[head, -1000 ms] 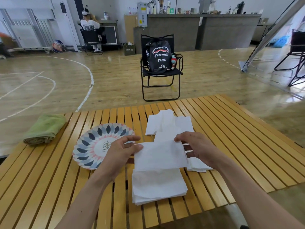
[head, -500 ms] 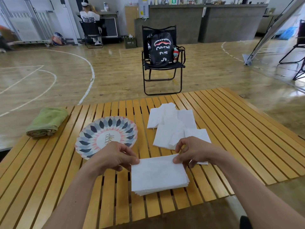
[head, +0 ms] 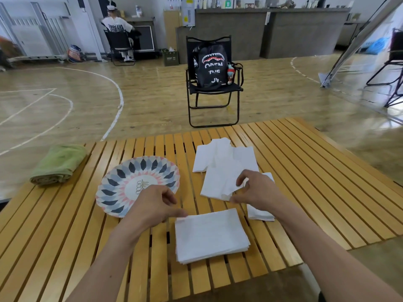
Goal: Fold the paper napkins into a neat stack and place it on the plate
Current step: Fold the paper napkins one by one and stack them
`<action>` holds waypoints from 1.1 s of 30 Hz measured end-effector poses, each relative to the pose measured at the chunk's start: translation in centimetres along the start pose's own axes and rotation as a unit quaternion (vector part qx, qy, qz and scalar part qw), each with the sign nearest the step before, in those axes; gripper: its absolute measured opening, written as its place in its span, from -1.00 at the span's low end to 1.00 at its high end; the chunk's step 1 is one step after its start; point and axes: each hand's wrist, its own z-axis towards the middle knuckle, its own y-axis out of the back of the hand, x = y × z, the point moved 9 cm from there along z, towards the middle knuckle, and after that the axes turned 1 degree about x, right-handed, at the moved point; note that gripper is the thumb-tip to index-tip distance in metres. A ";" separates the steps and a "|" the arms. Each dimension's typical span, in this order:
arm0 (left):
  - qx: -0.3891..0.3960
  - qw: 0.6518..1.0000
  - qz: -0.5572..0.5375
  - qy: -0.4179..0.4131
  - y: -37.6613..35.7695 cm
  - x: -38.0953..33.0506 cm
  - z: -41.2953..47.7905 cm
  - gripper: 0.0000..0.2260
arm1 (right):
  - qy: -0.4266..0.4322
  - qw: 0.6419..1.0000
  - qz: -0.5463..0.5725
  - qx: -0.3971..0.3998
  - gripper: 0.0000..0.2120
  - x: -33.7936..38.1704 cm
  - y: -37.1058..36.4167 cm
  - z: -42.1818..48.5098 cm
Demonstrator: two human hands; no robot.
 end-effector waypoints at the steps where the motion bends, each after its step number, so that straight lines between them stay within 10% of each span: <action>1: -0.030 0.999 -0.010 -0.022 0.5 -0.7 0.1 -0.68 | 0.016 0.999 -0.030 -0.032 -0.57 0.3 0.6 0.3; 16: -0.079 0.977 -0.125 -0.156 -2.6 -7.6 -0.2 -0.55 | 0.277 0.932 0.012 -0.234 -0.87 8.9 3.8 -2.2; 25: -0.061 0.933 -0.323 -0.144 1.2 -6.7 -0.9 -0.60 | 0.065 0.953 0.275 -0.112 -0.48 3.2 4.5 0.1; 33: -0.062 0.945 -0.300 -0.117 1.9 -4.4 -0.7 -0.67 | -0.097 0.837 0.526 0.120 -0.61 -0.3 -1.4 -0.4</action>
